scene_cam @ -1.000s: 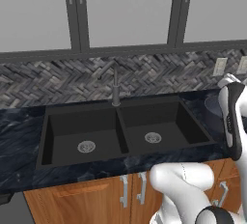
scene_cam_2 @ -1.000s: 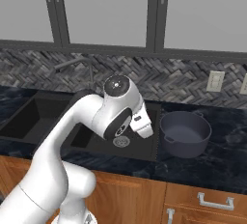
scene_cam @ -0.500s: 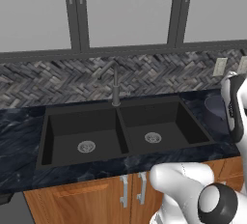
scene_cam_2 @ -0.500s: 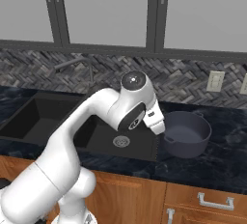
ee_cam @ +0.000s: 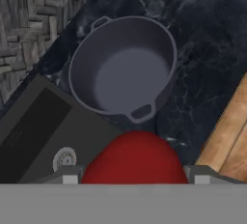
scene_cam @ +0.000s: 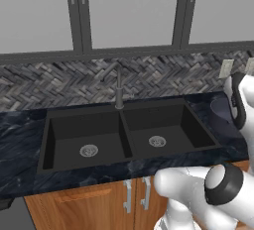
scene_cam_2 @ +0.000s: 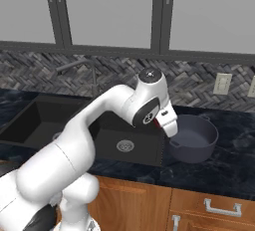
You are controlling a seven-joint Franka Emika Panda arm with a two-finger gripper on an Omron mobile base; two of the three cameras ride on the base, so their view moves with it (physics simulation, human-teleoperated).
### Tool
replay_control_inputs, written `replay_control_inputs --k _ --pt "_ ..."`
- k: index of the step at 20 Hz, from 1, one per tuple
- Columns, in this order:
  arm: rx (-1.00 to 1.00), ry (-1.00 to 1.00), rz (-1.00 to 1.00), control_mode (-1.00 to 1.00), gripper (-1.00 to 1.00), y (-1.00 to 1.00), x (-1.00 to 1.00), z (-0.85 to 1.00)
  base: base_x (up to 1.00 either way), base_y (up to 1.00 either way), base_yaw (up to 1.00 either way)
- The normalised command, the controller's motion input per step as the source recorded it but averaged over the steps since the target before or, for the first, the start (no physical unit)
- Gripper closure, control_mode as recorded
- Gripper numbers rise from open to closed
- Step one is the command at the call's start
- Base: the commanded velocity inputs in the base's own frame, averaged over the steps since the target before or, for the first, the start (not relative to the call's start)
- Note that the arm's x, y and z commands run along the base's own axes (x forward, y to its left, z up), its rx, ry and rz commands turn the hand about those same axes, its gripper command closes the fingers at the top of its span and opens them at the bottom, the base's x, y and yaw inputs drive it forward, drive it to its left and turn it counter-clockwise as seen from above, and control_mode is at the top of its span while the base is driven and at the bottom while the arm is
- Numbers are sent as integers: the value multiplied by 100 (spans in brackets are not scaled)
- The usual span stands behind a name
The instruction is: Dump the tomato from the pot into the sink. Then turn on the water and wash the tomato. Then turn off the water and put the tomato back in the pot.
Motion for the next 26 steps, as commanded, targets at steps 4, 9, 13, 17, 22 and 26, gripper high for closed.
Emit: replay_control_inputs --k 4,9,13,17,22,26 --pt "0 14 0 -100 100 -10 32 -26 0 0 0" --pt "3 4 0 -100 100 -22 32 -4 0 0 0" --pt "4 5 0 -100 100 -25 24 -12 0 0 0" --pt "0 15 0 -100 100 -10 25 -45 0 0 0" --pt "0 16 0 -100 100 -1 27 -45 0 0 0" --pt "3 4 0 -100 100 -21 13 -7 0 0 0"
